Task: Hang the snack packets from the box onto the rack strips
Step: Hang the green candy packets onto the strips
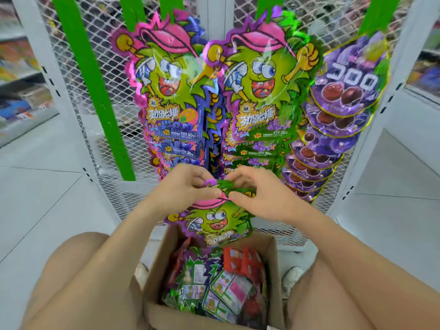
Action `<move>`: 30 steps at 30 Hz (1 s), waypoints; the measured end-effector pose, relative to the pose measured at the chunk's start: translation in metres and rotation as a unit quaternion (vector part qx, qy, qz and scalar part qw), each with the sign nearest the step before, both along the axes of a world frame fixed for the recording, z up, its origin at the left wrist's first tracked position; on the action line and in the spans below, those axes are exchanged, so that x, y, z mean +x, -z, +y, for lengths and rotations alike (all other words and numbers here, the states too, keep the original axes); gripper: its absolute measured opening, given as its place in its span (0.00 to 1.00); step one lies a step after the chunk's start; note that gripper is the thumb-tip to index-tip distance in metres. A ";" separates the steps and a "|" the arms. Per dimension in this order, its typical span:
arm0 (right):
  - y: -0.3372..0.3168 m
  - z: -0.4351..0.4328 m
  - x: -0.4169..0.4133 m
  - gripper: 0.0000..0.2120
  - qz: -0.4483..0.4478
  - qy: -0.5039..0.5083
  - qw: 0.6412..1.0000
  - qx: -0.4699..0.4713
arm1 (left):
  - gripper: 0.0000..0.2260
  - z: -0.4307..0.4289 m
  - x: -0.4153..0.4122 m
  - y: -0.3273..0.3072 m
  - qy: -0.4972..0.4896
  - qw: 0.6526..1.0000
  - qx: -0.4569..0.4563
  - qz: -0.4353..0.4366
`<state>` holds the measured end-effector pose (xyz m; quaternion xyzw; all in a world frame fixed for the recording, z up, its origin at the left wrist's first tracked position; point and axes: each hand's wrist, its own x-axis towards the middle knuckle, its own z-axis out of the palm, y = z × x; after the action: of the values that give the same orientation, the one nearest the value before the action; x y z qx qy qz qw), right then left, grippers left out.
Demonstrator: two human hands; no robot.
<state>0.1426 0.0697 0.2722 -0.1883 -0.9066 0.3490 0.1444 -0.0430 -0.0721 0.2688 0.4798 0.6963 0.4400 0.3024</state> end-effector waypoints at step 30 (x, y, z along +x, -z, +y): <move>-0.263 0.093 -0.050 0.12 0.424 0.252 0.843 0.213 | 0.16 0.137 0.016 -0.300 -0.142 0.965 0.201 0.096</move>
<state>0.0929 0.1624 0.5354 -0.2085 -0.7302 0.1450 0.6343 -0.0274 0.0646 0.5691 0.4669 0.6803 0.5610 0.0666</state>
